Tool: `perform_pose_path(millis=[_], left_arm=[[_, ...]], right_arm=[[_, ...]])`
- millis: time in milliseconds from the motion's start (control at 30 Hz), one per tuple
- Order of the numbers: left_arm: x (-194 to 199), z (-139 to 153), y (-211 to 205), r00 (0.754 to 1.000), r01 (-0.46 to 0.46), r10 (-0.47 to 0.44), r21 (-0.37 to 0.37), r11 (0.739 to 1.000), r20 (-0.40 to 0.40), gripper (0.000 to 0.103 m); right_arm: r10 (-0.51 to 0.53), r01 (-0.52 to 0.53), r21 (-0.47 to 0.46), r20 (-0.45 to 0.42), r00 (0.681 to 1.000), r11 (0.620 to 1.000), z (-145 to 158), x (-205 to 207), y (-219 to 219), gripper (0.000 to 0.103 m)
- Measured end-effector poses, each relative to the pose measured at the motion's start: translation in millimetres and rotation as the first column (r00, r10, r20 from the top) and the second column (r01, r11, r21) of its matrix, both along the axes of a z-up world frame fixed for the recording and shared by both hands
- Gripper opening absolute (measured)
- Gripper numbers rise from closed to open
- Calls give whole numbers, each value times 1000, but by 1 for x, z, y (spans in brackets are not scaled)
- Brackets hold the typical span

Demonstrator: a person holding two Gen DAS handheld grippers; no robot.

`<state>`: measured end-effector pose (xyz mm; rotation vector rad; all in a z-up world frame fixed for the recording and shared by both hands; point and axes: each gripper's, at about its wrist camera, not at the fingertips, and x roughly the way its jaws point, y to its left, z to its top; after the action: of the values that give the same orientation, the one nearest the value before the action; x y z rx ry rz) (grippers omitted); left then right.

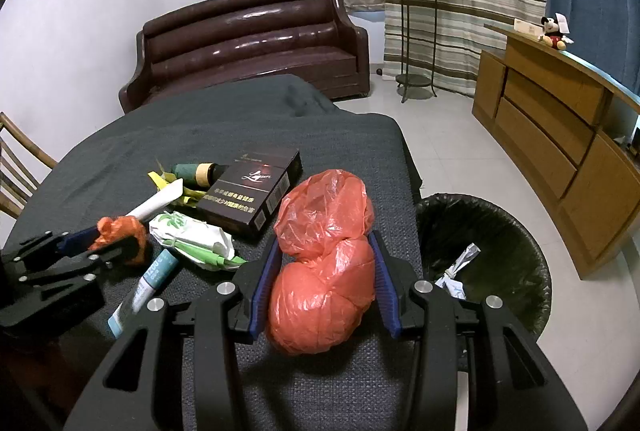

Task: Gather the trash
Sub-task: 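Grasp the orange plastic bag with the left tool while the right tool holds the red bag, then carry both held plastic bags over the black trash bin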

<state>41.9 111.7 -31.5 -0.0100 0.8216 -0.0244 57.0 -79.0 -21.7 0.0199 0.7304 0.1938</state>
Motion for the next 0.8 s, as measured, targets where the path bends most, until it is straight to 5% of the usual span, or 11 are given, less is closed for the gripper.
perform_pose_path(millis=[400,800], left_arm=[[-9,29,-19,996,36,-35,-10,999,78,46],[17,39,-89,981,163,-161,-9,987,111,46]], right_arm=[[-31,31,-1,34,999,1000,8,-5,-13,44],[-161,166,-51,79,984,985,18,0,-91,44]])
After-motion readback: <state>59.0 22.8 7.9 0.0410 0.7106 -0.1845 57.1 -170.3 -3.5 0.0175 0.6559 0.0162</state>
